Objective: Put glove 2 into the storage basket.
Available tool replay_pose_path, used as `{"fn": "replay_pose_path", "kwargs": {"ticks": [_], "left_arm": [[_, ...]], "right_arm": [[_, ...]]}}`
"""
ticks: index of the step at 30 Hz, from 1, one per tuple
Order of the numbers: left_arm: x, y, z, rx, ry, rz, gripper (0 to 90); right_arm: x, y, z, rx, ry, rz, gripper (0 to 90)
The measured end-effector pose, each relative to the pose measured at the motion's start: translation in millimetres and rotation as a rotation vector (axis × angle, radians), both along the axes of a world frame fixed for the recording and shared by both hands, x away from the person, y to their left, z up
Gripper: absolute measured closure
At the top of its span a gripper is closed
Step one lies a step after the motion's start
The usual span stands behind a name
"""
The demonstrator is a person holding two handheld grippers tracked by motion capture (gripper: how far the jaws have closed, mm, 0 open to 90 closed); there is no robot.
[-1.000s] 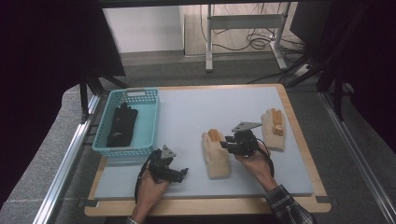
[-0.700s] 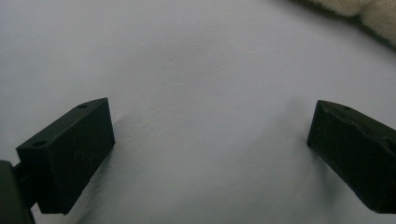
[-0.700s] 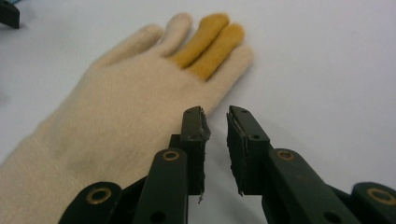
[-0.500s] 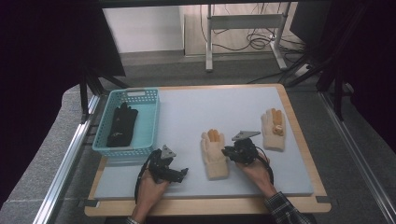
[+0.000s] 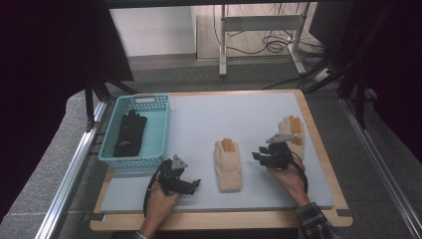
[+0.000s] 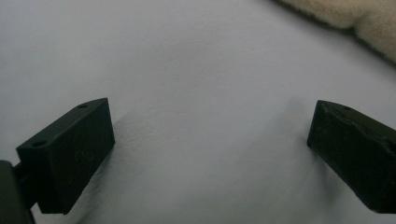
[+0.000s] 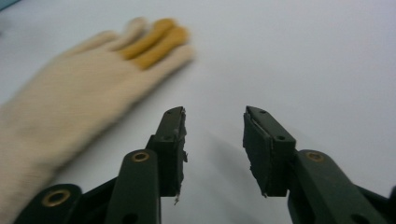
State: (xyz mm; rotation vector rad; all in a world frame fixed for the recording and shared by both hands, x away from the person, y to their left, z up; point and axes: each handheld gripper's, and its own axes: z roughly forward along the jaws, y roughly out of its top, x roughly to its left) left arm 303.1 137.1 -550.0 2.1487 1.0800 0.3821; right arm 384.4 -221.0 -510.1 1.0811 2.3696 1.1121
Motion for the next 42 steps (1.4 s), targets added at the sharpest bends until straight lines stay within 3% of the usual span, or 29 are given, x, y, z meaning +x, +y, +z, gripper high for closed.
{"fn": "replay_pose_path", "kwargs": {"ticks": [10, 14, 16, 22, 24, 26, 29, 33, 42], "left_arm": [[0.1, -0.1, -0.1, -0.001, 0.000, 0.000, 0.8], [0.2, 0.0, 0.0, -0.001, 0.000, 0.000, 0.8], [0.2, 0.0, -0.1, -0.001, 0.000, 0.000, 0.9], [0.2, 0.0, -0.1, -0.001, 0.000, 0.000, 0.9], [0.1, 0.0, -0.1, -0.001, 0.000, 0.000, 0.9], [0.1, 0.0, 0.0, -0.001, 0.000, 0.000, 0.8], [0.2, 0.1, 0.0, -0.001, 0.000, 0.000, 0.9], [0.2, 0.1, 0.0, -0.001, 0.000, 0.000, 0.9], [0.2, 0.0, 0.0, -0.001, 0.000, 0.000, 0.9]], "right_arm": [[26.0, -79.6, 22.8, -0.014, -0.064, -0.210, 56.7], [37.4, -103.4, 22.9, -0.037, -0.073, -0.269, 54.7], [43.5, -109.2, 17.9, -0.048, -0.068, -0.277, 48.9], [56.8, -111.5, -2.2, -0.096, -0.050, -0.297, 40.1], [60.2, -111.9, -7.3, -0.100, -0.041, -0.301, 41.6], [61.8, -113.1, -9.1, -0.077, -0.031, -0.300, 49.7], [60.5, -112.4, -7.5, -0.075, -0.019, -0.317, 56.5], [55.6, -108.2, -4.0, -0.086, -0.028, -0.324, 58.8], [38.1, -92.6, 19.8, 0.001, -0.054, -0.276, 58.8]]}}
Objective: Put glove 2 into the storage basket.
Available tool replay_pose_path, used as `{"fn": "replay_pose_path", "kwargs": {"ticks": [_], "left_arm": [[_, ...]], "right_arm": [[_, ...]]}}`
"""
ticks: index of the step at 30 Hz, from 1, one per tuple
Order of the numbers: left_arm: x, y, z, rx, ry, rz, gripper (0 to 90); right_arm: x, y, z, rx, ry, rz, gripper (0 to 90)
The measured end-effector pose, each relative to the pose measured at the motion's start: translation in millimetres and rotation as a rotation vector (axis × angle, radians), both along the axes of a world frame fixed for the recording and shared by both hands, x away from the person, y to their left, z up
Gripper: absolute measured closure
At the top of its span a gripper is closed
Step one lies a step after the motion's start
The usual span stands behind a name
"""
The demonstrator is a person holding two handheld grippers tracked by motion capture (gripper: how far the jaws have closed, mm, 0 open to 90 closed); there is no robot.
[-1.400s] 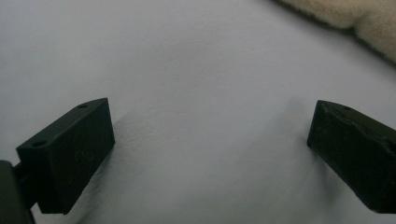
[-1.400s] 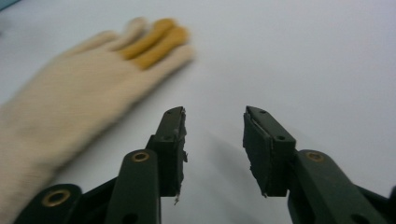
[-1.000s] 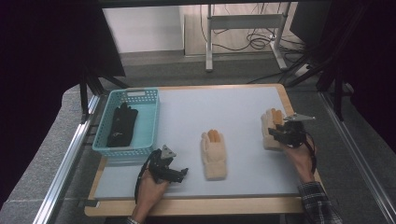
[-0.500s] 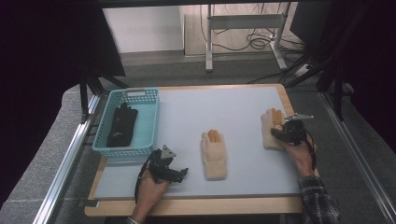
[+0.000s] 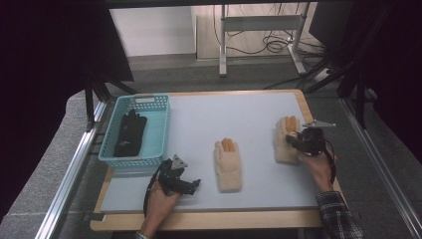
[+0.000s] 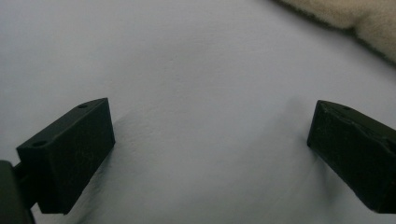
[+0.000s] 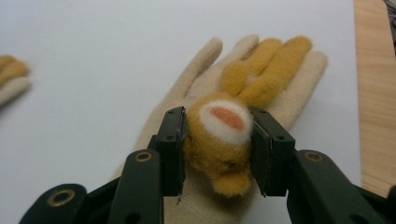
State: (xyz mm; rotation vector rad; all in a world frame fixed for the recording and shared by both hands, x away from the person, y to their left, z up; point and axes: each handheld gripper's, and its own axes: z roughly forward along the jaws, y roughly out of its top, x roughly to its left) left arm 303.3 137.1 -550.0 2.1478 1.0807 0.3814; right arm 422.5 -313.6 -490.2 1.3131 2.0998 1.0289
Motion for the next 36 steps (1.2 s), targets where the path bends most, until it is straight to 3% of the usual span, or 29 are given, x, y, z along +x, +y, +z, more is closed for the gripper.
{"fn": "replay_pose_path", "kwargs": {"ticks": [7, 20, 29, 36], "left_arm": [[-0.1, 0.0, 0.0, -0.001, 0.000, 0.001, 0.9], [0.0, -0.1, -0.1, -0.002, -0.002, 0.002, 0.9], [-0.1, -0.1, -0.1, -0.001, -0.002, 0.001, 0.9], [-0.1, -0.1, -0.2, -0.001, -0.003, 0.002, 0.9]], "right_arm": [[-16.8, 19.8, 20.3, 0.066, -0.019, 0.064, 58.5], [-51.5, 86.9, 40.8, 0.141, -0.022, 0.230, 58.2], [-69.5, 139.2, 37.2, 0.147, 0.007, 0.321, 58.1], [-78.6, 169.6, 17.0, 0.113, 0.051, 0.335, 58.0]]}}
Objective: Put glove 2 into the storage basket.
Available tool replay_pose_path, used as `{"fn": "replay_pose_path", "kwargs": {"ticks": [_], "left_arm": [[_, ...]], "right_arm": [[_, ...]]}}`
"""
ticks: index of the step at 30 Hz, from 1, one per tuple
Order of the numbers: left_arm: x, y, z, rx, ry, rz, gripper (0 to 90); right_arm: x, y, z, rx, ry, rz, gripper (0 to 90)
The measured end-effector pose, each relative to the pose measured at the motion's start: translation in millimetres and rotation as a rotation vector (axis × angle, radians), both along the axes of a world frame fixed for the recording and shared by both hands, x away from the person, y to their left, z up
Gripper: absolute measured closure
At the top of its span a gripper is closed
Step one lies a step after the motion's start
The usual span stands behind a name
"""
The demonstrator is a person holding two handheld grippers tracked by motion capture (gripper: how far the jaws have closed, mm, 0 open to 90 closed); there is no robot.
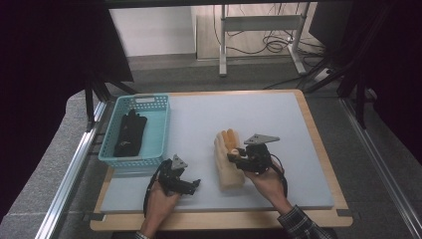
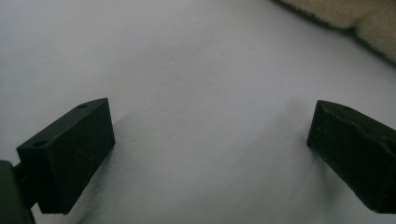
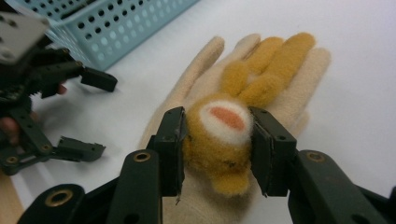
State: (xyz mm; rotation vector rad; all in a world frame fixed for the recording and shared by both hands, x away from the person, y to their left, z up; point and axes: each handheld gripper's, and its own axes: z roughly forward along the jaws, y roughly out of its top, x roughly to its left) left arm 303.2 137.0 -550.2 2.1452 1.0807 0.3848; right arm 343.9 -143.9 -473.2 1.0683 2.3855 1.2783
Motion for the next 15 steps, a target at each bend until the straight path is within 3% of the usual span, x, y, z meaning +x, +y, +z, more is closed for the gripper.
{"fn": "replay_pose_path", "kwargs": {"ticks": [7, 12, 15], "left_arm": [[0.0, 0.2, 0.1, 0.002, 0.001, -0.002, 0.9], [-0.1, 0.1, 0.1, 0.001, 0.002, -0.001, 0.9], [0.0, 0.2, 0.1, 0.001, 0.002, -0.002, 0.9]], "right_arm": [[-1.1, 5.4, -18.4, -0.018, 0.020, -0.032, 56.1], [2.0, 7.7, -33.2, -0.039, 0.027, -0.031, 46.6], [1.6, 5.1, -29.5, -0.053, 0.017, -0.004, 40.1]]}}
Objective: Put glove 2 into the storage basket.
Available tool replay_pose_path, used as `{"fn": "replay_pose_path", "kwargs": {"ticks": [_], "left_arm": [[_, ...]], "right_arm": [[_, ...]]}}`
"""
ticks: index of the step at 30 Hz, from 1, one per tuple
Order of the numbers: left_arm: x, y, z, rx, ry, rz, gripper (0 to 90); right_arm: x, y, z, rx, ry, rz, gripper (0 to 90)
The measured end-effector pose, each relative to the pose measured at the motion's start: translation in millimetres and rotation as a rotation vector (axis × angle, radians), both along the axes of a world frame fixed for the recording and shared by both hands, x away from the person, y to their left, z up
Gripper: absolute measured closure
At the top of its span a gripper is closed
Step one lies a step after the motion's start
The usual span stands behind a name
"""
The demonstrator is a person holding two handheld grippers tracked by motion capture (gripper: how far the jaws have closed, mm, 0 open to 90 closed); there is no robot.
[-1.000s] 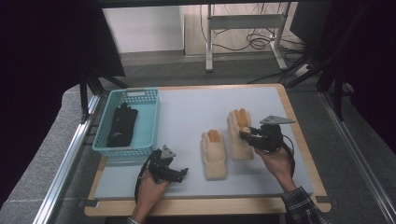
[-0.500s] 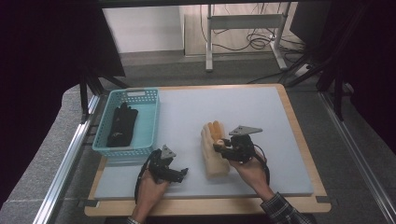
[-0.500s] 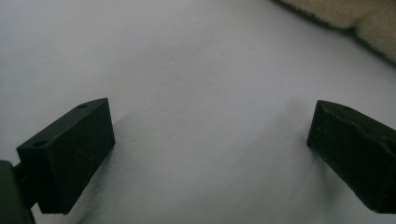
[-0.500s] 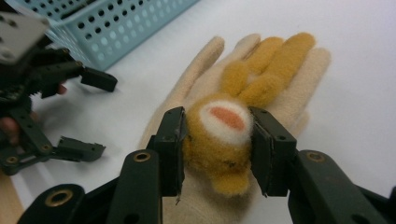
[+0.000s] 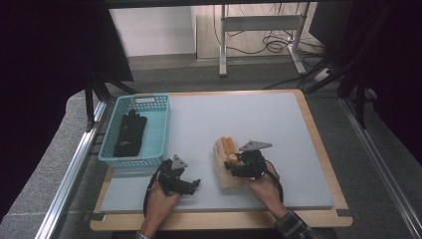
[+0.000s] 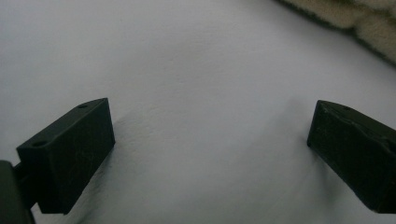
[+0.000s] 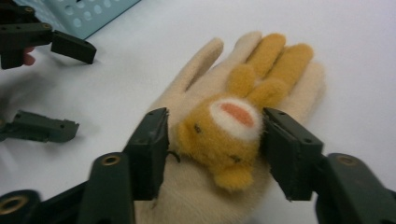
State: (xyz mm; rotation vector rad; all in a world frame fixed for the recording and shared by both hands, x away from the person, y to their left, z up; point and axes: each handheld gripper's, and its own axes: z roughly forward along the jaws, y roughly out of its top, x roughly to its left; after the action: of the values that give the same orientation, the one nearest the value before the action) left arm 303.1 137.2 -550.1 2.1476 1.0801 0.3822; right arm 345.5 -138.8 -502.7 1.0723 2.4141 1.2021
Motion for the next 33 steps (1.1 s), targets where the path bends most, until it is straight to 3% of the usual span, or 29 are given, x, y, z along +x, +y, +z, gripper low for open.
{"fn": "replay_pose_path", "kwargs": {"ticks": [6, 8, 16, 20, 24, 27, 33], "left_arm": [[0.0, 0.0, 0.0, 0.001, 0.000, 0.000, 0.9], [0.0, 0.0, 0.0, 0.000, 0.000, 0.000, 0.9], [0.0, 0.1, 0.1, 0.000, 0.000, 0.000, 0.9], [0.1, 0.2, 0.1, -0.002, 0.001, 0.000, 0.9], [0.0, 0.3, 0.2, -0.004, 0.001, 0.003, 1.2], [-0.7, 0.4, 0.5, -0.008, 0.000, 0.007, 2.0], [-3.9, 7.1, 1.0, 0.003, 0.001, -0.003, 3.1]], "right_arm": [[-0.1, -20.6, 14.7, -0.003, -0.041, 0.009, 37.8], [0.3, -29.4, 15.6, -0.024, -0.048, 0.010, 39.3], [-4.7, -55.5, -0.7, -0.061, -0.008, 0.036, 71.5], [-12.3, -54.7, -11.8, -0.079, 0.010, 0.079, 77.5], [-18.4, -47.4, -17.3, -0.065, 0.035, 0.121, 77.9], [-22.4, -38.2, -20.6, -0.080, 0.036, 0.146, 77.9], [-24.7, -24.4, -22.8, -0.064, 0.038, 0.175, 77.7]]}}
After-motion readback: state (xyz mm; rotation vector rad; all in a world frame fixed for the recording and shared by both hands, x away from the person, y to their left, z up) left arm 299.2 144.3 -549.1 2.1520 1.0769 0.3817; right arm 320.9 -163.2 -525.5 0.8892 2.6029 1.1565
